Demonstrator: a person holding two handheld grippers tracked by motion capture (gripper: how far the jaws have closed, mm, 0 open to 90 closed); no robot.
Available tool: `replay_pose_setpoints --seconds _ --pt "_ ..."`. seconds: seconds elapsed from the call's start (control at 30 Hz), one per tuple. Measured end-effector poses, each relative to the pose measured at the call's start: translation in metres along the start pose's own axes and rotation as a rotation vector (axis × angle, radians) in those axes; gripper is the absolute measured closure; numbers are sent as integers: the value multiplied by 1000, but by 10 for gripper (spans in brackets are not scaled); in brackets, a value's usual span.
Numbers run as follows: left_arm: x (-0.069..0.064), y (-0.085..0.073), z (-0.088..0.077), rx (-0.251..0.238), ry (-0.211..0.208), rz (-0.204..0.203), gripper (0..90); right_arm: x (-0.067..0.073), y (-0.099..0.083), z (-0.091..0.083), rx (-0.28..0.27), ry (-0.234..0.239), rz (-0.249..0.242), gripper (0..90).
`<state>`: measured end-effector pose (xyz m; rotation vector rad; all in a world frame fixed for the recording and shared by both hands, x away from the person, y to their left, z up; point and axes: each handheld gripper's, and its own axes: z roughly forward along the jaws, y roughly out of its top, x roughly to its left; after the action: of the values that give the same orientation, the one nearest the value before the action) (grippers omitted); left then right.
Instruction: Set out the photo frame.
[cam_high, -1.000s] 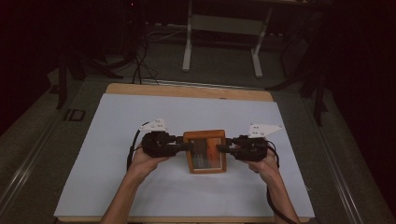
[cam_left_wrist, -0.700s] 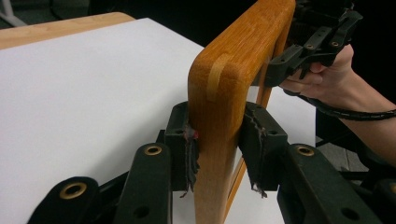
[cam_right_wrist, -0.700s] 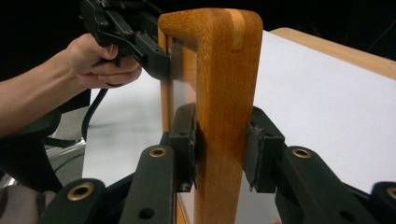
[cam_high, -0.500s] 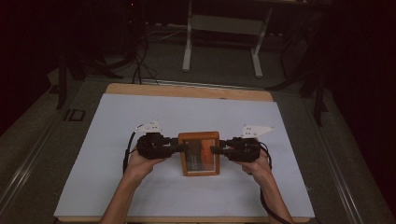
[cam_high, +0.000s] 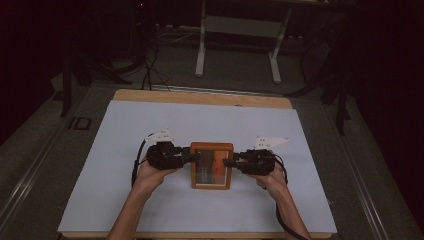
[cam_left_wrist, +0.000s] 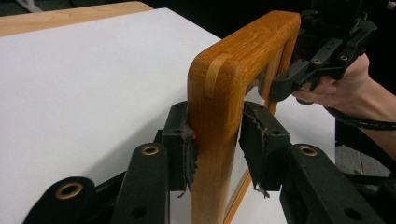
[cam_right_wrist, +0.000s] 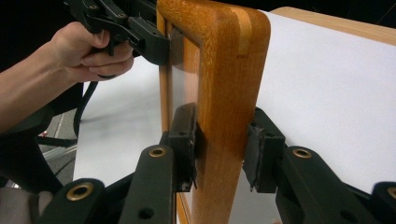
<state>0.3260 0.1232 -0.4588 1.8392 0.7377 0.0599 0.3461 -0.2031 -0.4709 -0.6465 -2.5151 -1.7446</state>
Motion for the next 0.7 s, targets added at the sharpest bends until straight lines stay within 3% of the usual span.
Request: replay_pose_setpoints --seconds 0.7 --pt "7 -3 0 -15 21 -37 647 -7 0 10 14 4 19 667"
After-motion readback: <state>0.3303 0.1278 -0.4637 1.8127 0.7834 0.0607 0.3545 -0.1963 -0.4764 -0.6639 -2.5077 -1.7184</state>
